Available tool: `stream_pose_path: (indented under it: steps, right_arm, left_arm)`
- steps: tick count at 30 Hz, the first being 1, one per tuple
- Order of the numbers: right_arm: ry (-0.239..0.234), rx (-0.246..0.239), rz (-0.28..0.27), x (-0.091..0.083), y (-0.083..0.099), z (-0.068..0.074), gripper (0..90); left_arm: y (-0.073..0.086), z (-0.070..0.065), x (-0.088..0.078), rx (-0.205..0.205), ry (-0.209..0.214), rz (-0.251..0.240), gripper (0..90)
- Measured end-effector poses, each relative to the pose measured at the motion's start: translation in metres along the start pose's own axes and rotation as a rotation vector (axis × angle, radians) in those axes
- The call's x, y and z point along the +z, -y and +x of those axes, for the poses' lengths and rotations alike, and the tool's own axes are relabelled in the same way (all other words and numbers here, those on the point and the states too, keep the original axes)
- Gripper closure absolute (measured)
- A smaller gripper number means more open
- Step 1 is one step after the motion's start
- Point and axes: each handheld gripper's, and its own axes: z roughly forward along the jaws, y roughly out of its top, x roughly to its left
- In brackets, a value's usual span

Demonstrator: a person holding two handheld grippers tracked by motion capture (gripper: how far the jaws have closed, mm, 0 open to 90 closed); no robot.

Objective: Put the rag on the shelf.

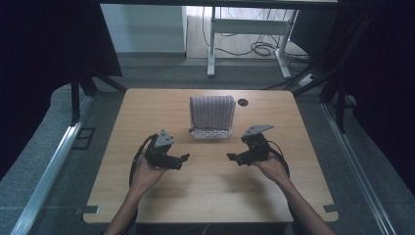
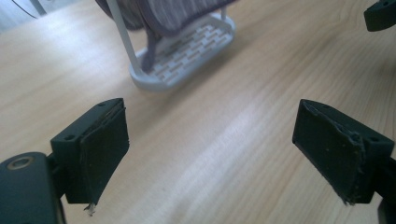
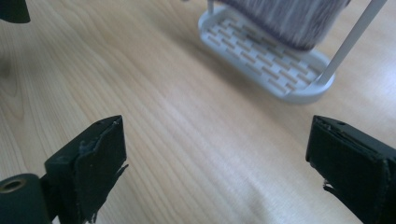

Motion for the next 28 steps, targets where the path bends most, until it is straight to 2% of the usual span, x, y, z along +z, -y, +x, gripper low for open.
stream_pose_path:
  steps: [6, 10, 11, 14, 15, 16, 19, 21, 22, 28]
  right_arm:
    - [-0.009, 0.011, 0.021, 0.01, 0.016, 0.002, 4.8]
    - [-0.005, 0.002, 0.063, 0.022, 0.031, 0.005, 4.7]
    - [-0.005, 0.002, 0.063, 0.022, 0.031, 0.005, 4.7]
    - [-0.003, 0.011, 0.071, 0.031, 0.042, 0.006, 3.8]
    - [-0.002, 0.009, 0.075, 0.034, 0.044, 0.006, 3.4]
    - [0.004, 0.008, 0.079, 0.037, 0.047, 0.006, 3.0]
    - [0.019, 0.003, 0.086, 0.042, 0.051, 0.006, 1.4]
    - [0.063, -0.036, 0.073, 0.046, 0.055, 0.006, 0.0]
    - [0.065, -0.042, 0.076, 0.046, 0.055, 0.006, 0.0]
    - [0.072, -0.047, 0.079, 0.046, 0.055, 0.007, 0.0]
  left_arm:
    - [0.017, -0.006, 0.006, 0.0, -0.004, 0.019, 10.4]
    - [0.035, -0.01, 0.015, -0.01, -0.009, 0.047, 10.4]
    - [0.035, -0.01, 0.015, -0.01, -0.009, 0.047, 10.3]
    - [0.048, -0.013, 0.025, -0.024, -0.004, 0.077, 10.3]
    - [0.05, -0.013, 0.028, -0.017, -0.005, 0.093, 10.3]
    - [0.052, -0.014, 0.03, -0.005, -0.009, 0.114, 10.3]
    - [0.055, -0.014, 0.035, 0.004, -0.019, 0.139, 10.2]
    - [0.056, -0.013, 0.038, -0.021, 0.003, 0.165, 9.9]
    - [0.056, -0.01, 0.039, -0.043, 0.019, 0.175, 10.0]
    - [0.056, -0.01, 0.039, -0.048, 0.012, 0.175, 9.7]
